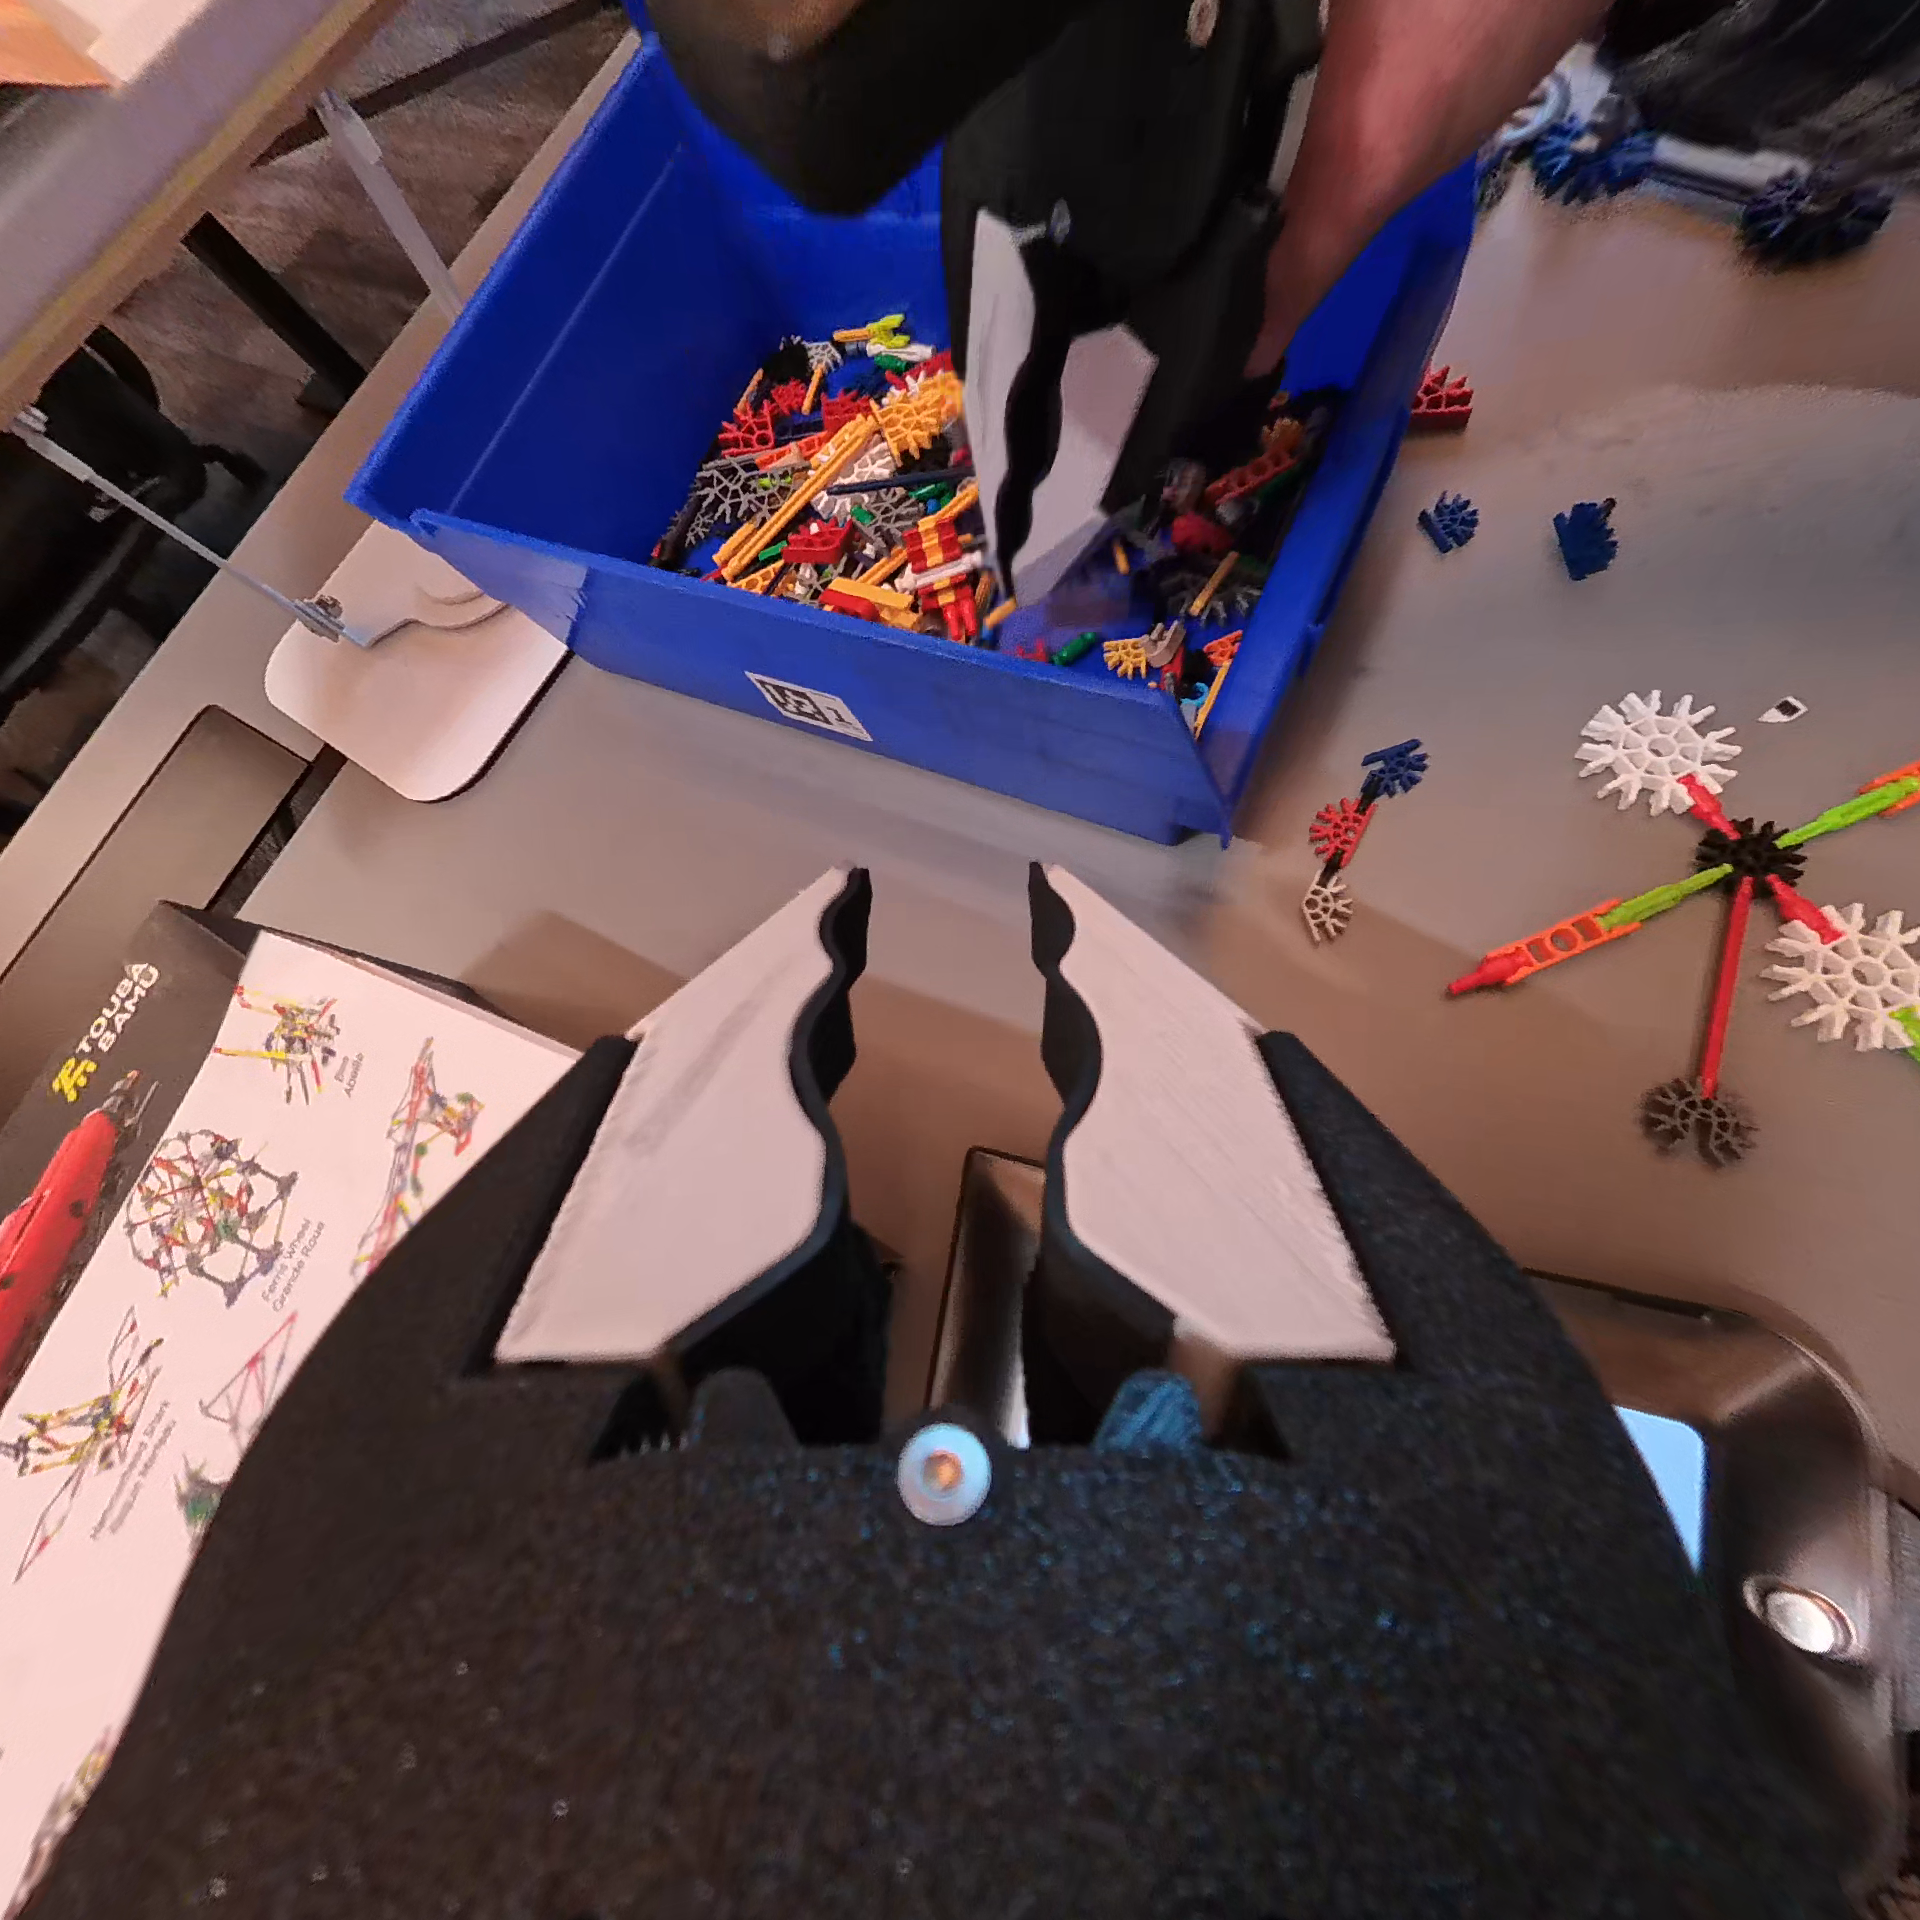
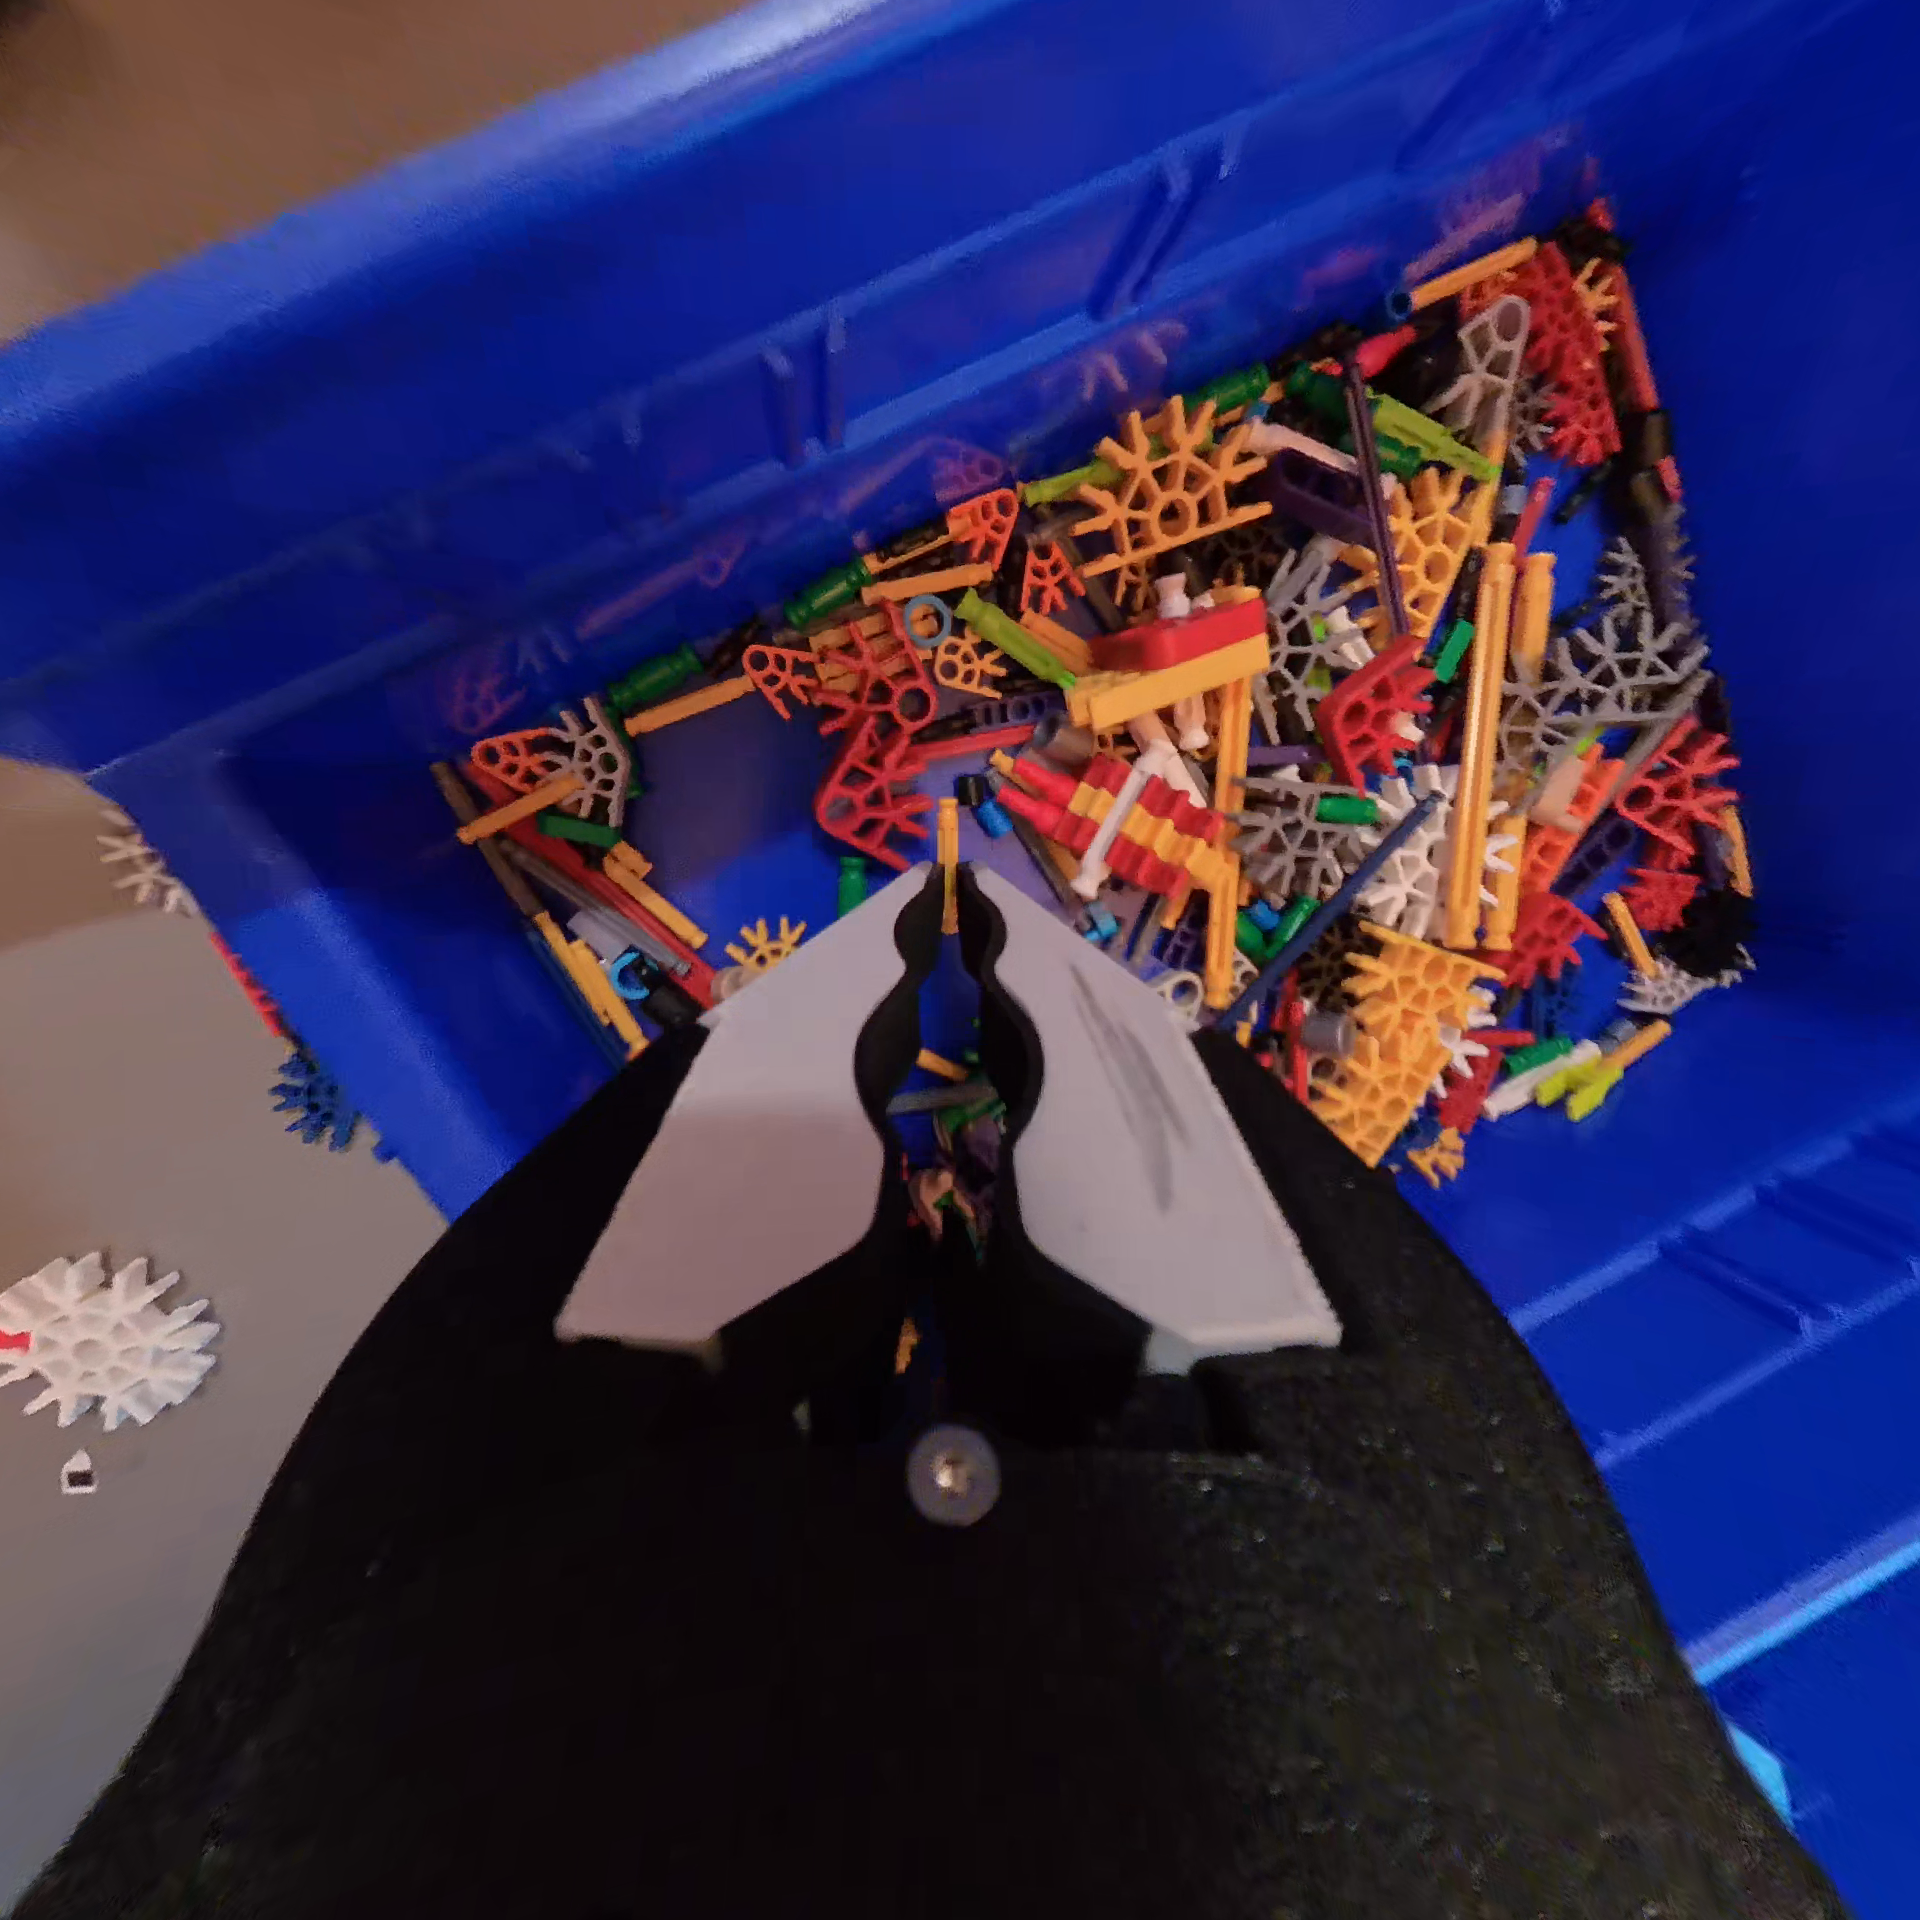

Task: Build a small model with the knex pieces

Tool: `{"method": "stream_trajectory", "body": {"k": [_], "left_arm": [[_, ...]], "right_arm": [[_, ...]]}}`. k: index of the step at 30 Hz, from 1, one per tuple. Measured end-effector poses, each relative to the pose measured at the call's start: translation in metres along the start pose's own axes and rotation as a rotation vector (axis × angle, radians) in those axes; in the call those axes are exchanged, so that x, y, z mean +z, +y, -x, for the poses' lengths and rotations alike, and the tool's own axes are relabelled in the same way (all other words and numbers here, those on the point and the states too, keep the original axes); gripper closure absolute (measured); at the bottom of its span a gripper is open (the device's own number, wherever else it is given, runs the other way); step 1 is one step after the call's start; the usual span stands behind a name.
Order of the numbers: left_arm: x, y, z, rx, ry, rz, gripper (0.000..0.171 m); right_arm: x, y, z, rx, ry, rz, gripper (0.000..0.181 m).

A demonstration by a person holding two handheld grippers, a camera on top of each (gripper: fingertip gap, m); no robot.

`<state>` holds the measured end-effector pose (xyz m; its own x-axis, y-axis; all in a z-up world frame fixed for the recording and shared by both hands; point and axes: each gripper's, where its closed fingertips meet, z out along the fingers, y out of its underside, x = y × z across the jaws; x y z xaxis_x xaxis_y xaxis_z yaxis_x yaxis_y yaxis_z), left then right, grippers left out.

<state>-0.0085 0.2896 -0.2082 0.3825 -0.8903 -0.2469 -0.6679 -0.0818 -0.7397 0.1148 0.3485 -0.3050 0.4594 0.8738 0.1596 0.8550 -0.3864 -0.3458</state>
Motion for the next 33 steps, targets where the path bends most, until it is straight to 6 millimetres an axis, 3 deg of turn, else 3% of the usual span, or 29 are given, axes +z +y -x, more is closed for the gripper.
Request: {"method": "stream_trajectory", "body": {"k": [6,10,15,19,23,33], "left_arm": [[-0.001,0.002,-0.010,0.012,0.012,0.003,0.141],[-0.001,0.004,-0.016,0.023,0.019,0.013,0.141],[-0.003,0.008,-0.023,0.022,0.028,0.020,0.142],[-0.002,0.014,-0.029,0.026,0.042,0.039,0.142],[0.001,0.017,-0.038,0.026,0.067,0.043,0.142],[0.030,0.021,-0.087,0.127,0.213,0.099,0.148]], "right_arm": [[-0.037,-0.006,0.013,-0.008,0.032,-0.084,0.180],[-0.063,-0.014,0.039,-0.046,0.023,-0.158,0.180],[-0.078,-0.013,0.077,-0.085,-0.029,-0.207,0.180],[-0.080,-0.002,0.103,-0.098,-0.077,-0.211,0.179],[-0.076,0.012,0.115,-0.093,-0.081,-0.185,0.179],[-0.049,0.050,0.122,0.006,-0.115,-0.101,0.179]]}}
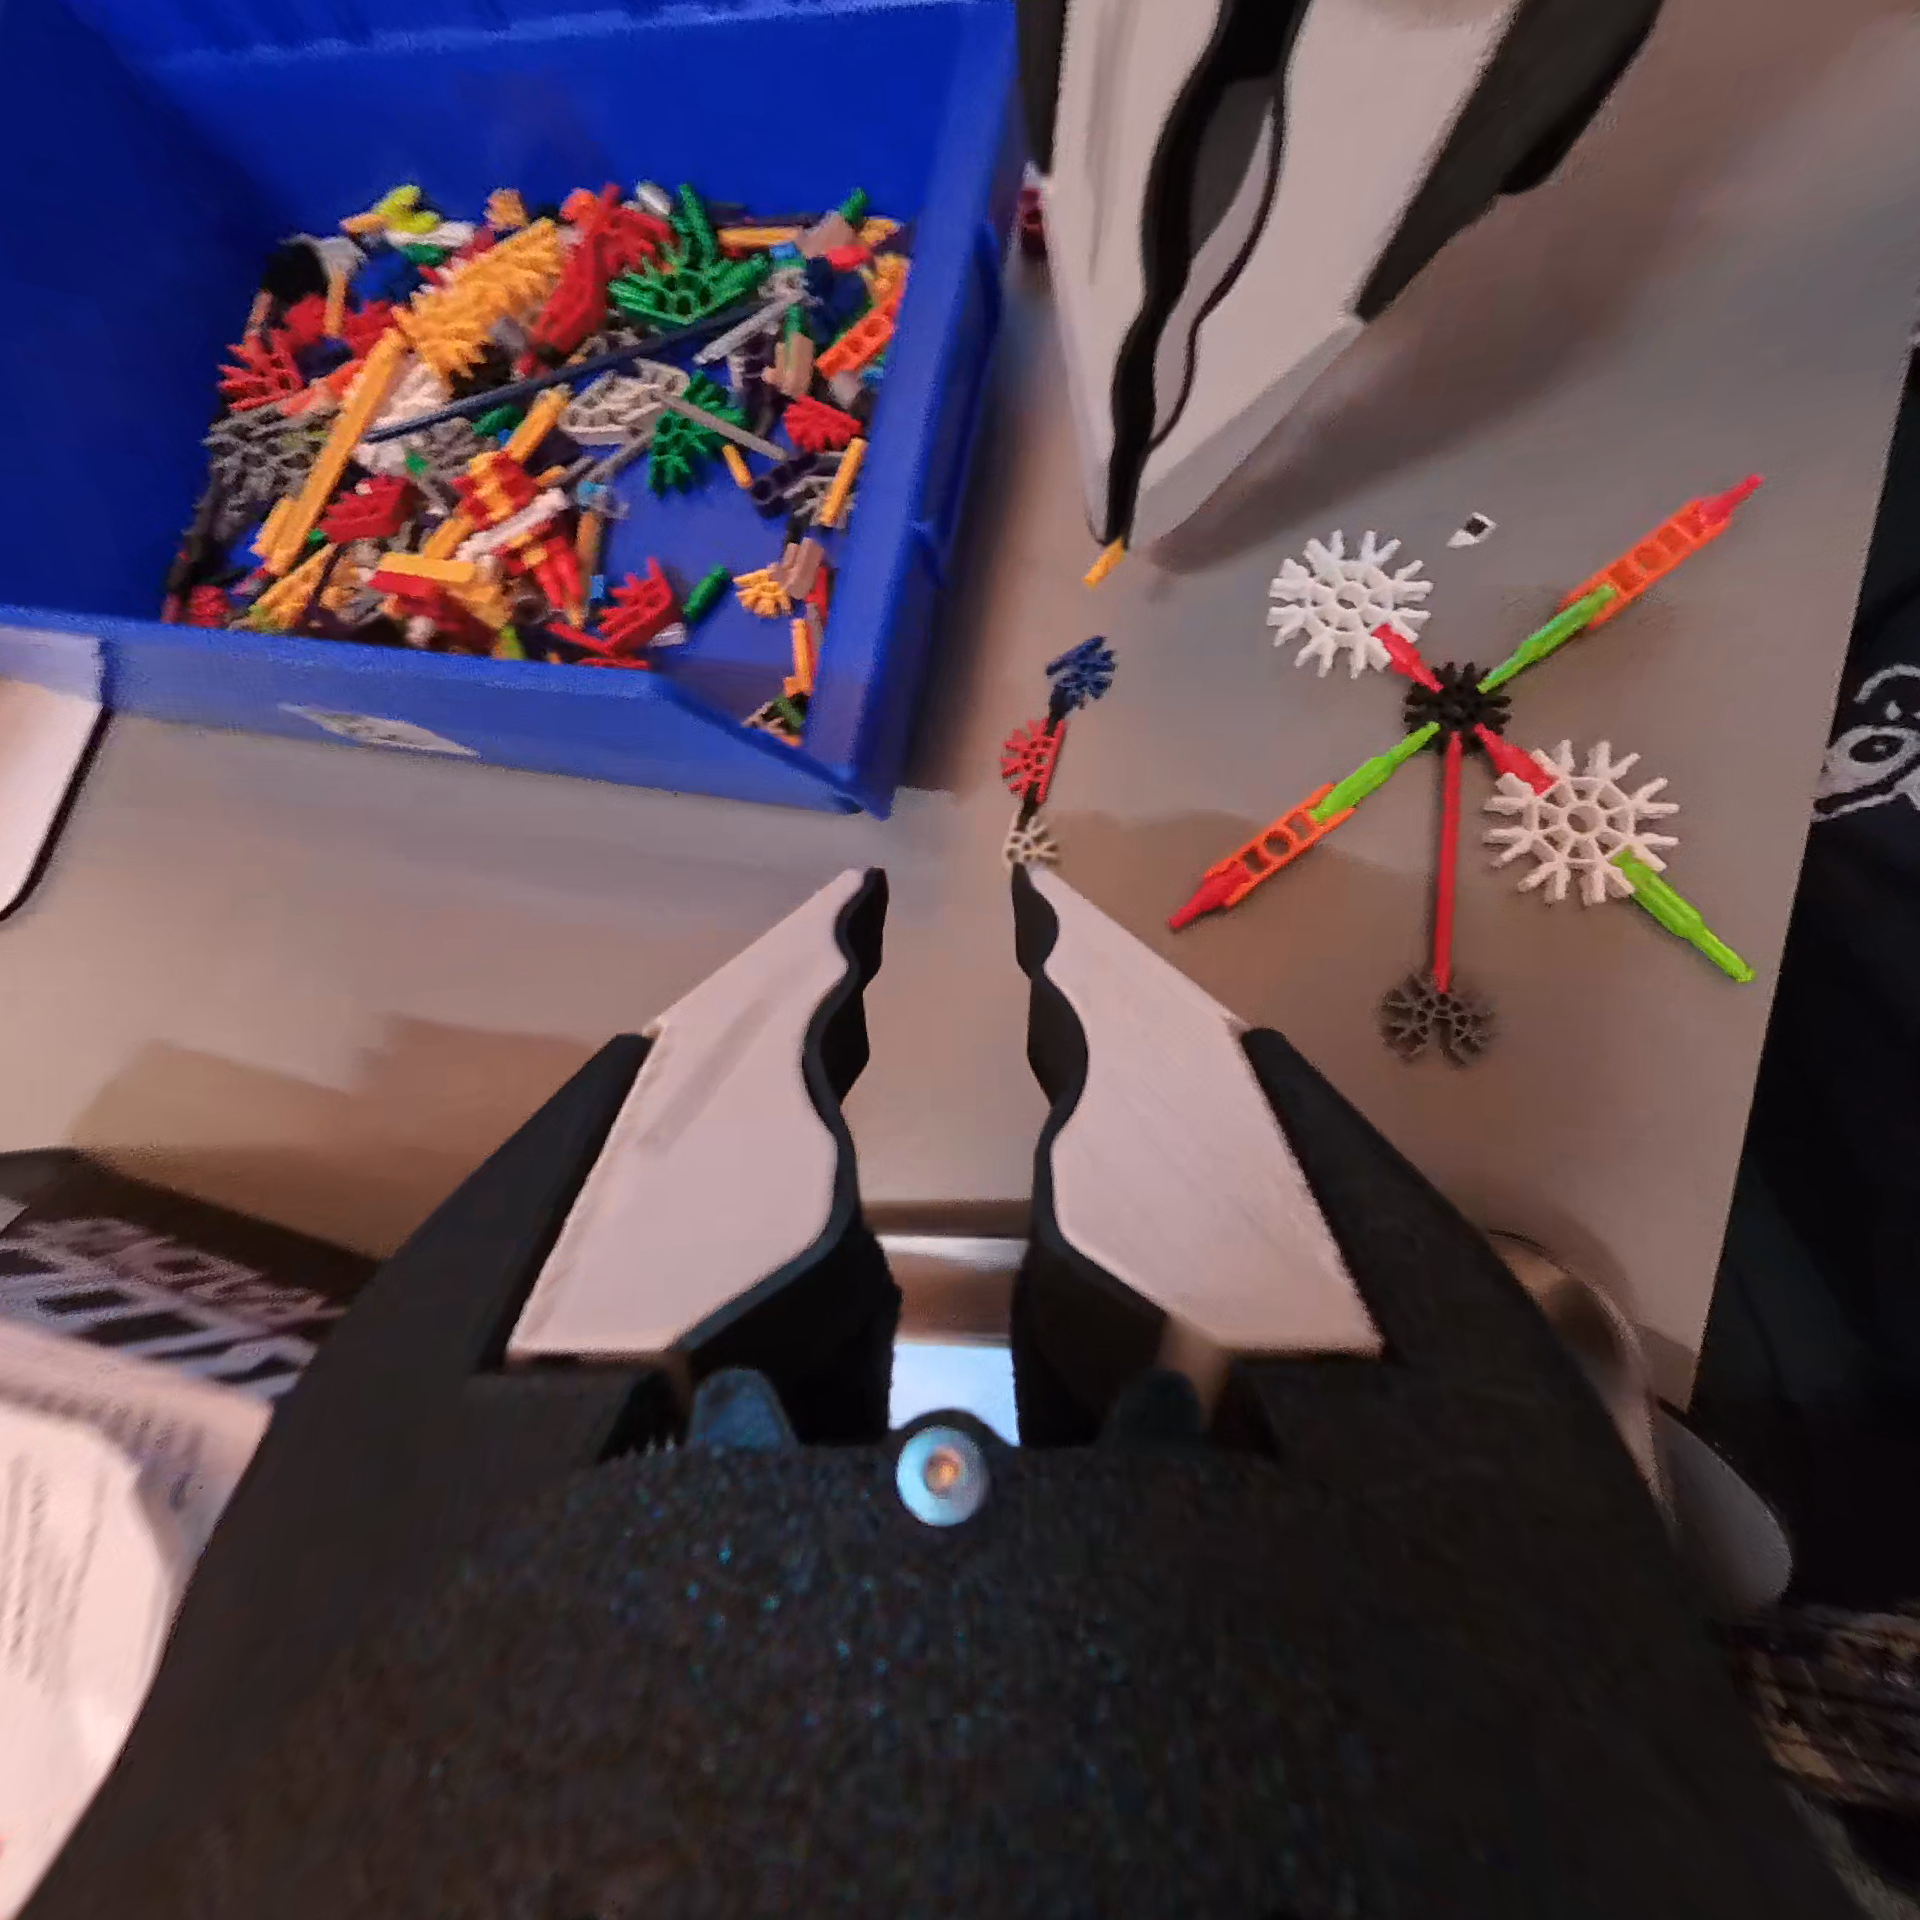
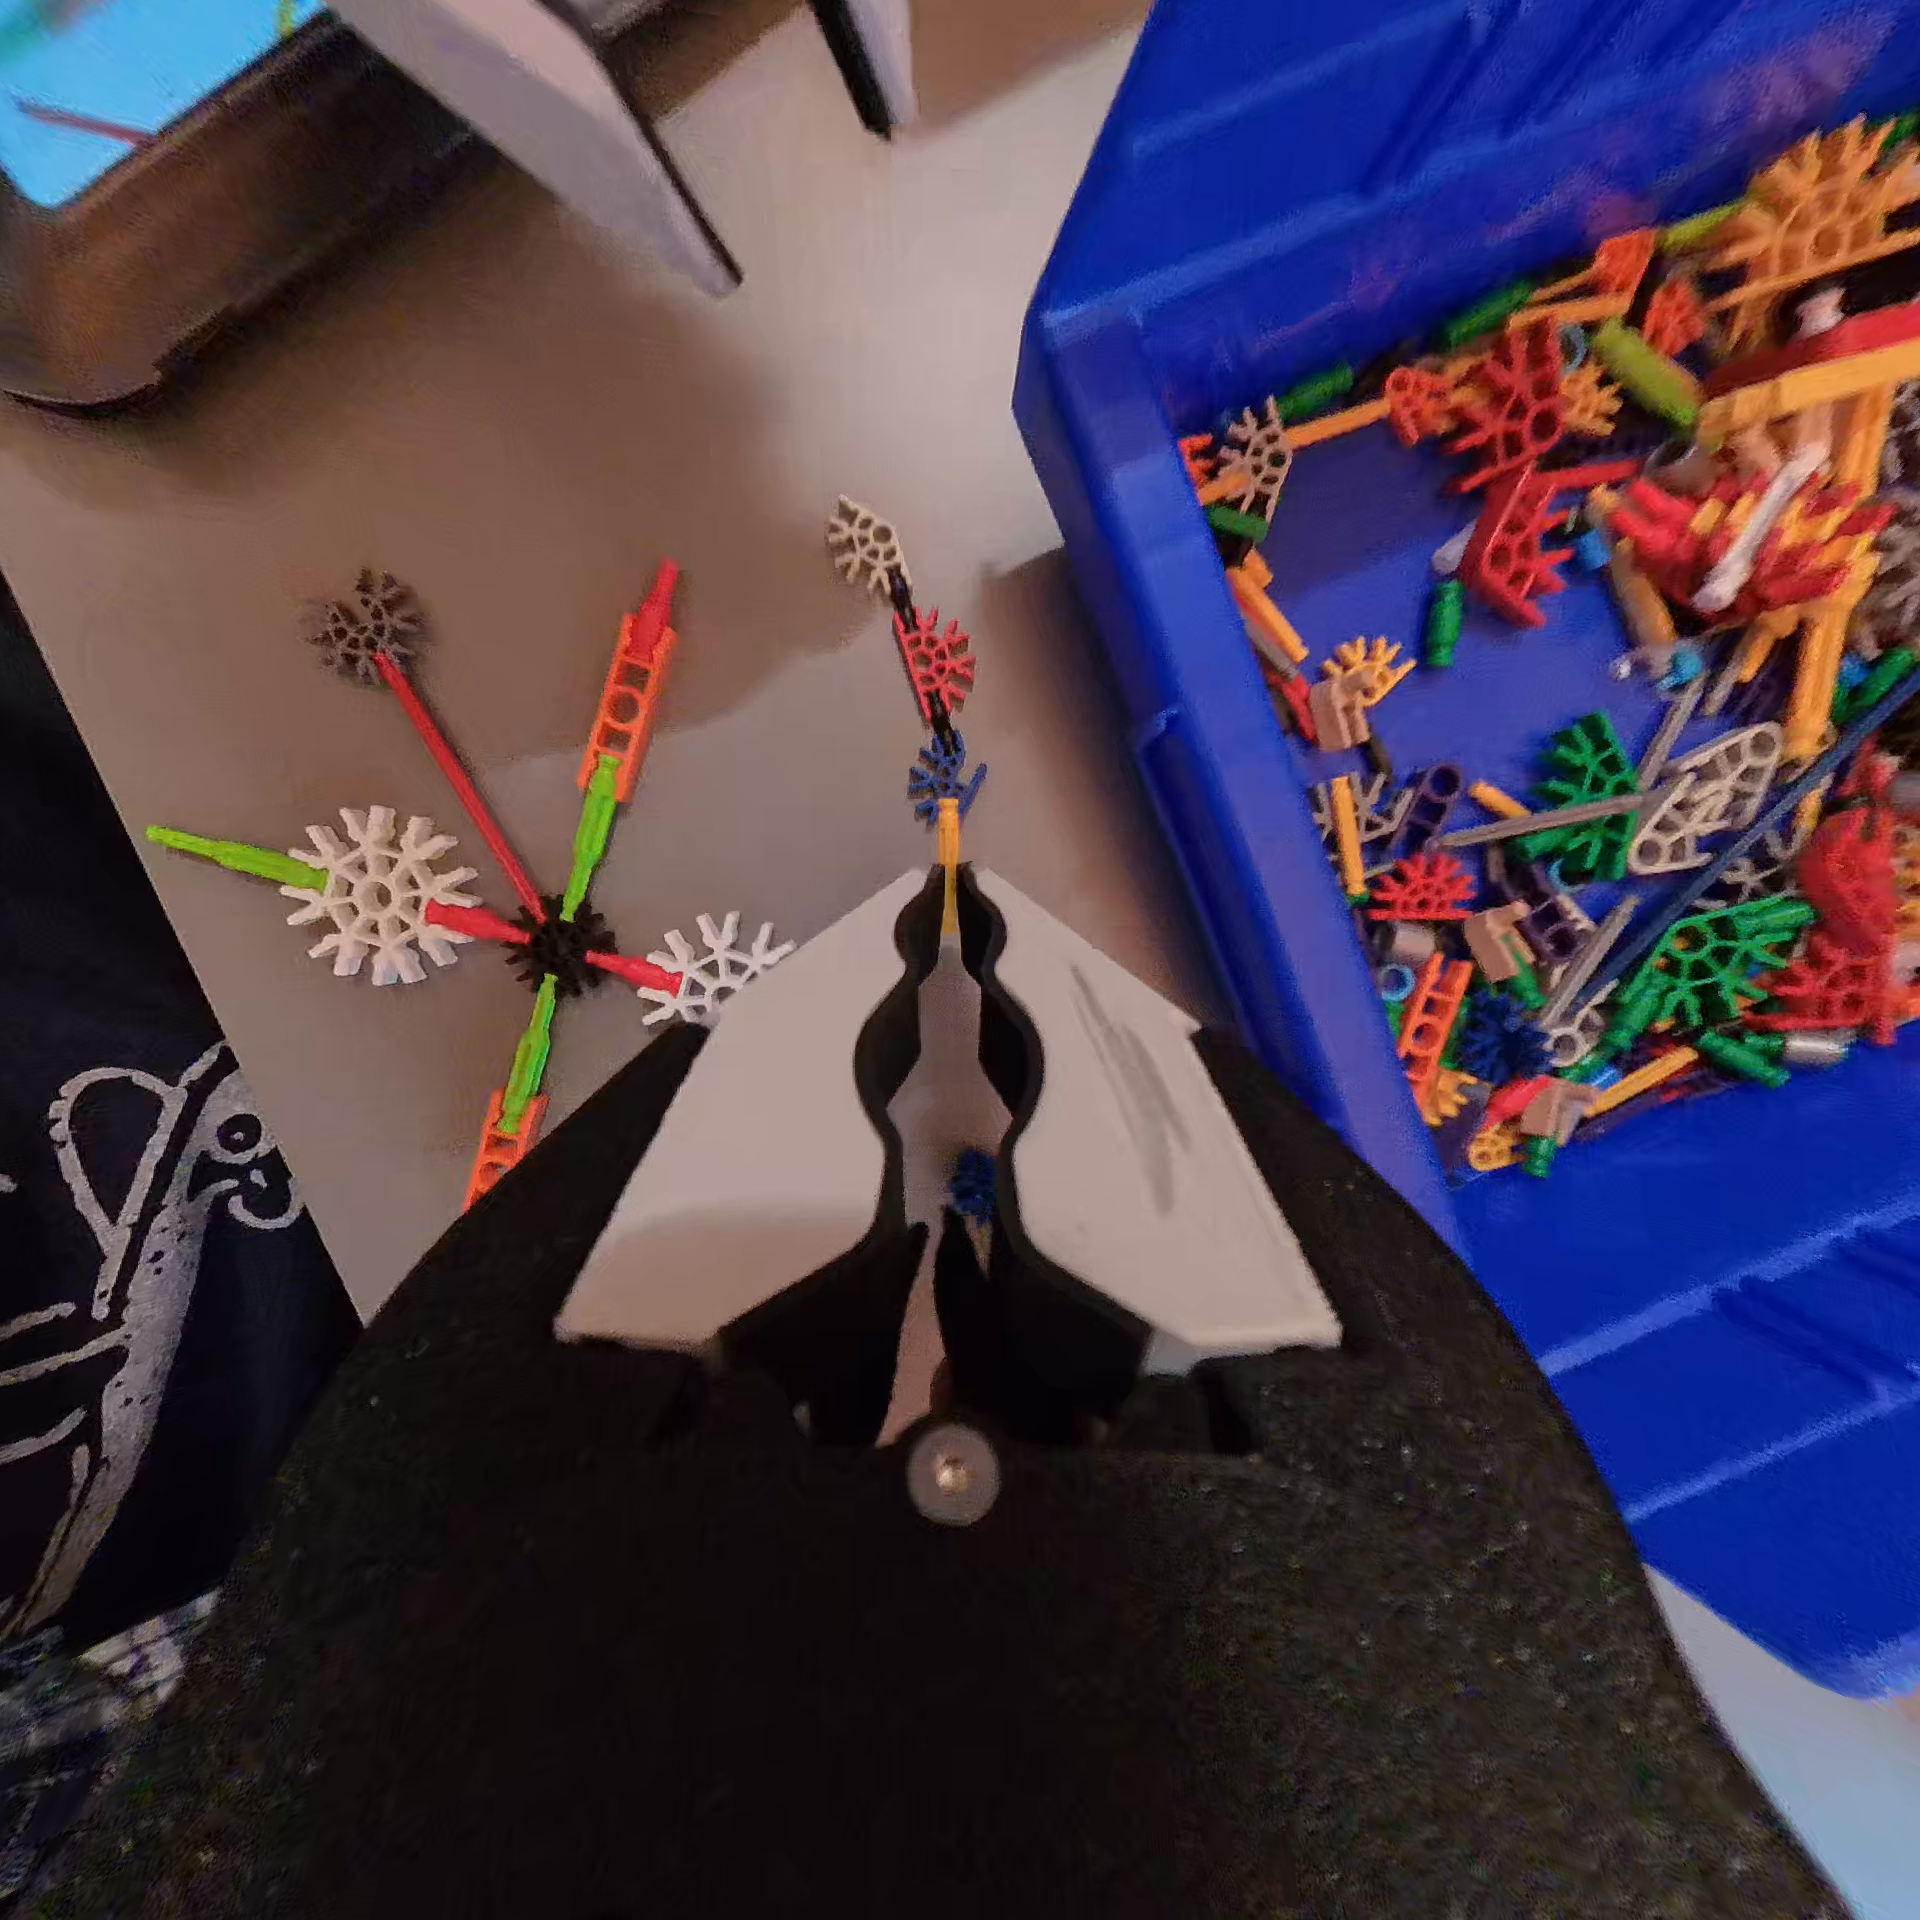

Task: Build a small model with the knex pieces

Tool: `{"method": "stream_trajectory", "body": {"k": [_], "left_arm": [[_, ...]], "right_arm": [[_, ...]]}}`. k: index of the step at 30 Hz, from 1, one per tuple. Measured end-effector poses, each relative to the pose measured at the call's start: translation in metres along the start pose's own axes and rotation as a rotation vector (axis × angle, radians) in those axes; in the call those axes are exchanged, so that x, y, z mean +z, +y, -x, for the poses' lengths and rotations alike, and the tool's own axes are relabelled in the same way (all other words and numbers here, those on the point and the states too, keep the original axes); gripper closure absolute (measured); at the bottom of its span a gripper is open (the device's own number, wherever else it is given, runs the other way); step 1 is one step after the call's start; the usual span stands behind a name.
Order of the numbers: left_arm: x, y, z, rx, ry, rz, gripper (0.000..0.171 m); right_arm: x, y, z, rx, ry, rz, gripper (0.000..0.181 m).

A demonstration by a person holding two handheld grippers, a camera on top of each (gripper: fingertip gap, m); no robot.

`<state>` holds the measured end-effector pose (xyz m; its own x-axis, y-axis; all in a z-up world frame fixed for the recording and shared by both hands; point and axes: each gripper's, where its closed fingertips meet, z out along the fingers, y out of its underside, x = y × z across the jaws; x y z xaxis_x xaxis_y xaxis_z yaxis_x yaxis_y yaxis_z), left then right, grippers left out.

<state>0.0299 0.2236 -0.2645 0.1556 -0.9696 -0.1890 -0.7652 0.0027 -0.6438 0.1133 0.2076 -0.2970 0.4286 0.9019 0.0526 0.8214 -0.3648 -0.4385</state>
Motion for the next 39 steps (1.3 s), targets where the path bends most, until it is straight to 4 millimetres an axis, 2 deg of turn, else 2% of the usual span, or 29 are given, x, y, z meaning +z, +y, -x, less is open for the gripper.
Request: {"method": "stream_trajectory", "body": {"k": [6,11,20,23,25,30,39], "left_arm": [[0.025,0.012,-0.021,0.026,0.087,0.081,0.148],[0.039,0.024,-0.027,0.001,0.128,0.133,0.146],[0.046,0.027,-0.044,0.014,0.210,0.185,0.144],[0.044,0.021,-0.059,0.005,0.288,0.168,0.145],[0.046,0.023,-0.056,0.043,0.251,0.184,0.144],[0.044,0.011,-0.047,0.076,0.198,0.152,0.146],[0.053,0.014,-0.048,0.115,0.214,0.187,0.146]], "right_arm": [[0.017,0.015,0.006,0.030,-0.020,0.040,0.179],[0.024,0.017,0.004,0.037,0.000,0.056,0.179],[0.025,0.015,0.000,0.068,-0.001,0.037,0.179],[0.024,0.016,-0.002,0.066,0.013,0.043,0.179],[0.023,0.017,-0.003,0.069,0.015,0.042,0.179],[0.018,0.020,-0.002,0.082,0.011,0.036,0.179],[0.022,0.022,-0.001,0.086,0.014,0.053,0.179]]}}
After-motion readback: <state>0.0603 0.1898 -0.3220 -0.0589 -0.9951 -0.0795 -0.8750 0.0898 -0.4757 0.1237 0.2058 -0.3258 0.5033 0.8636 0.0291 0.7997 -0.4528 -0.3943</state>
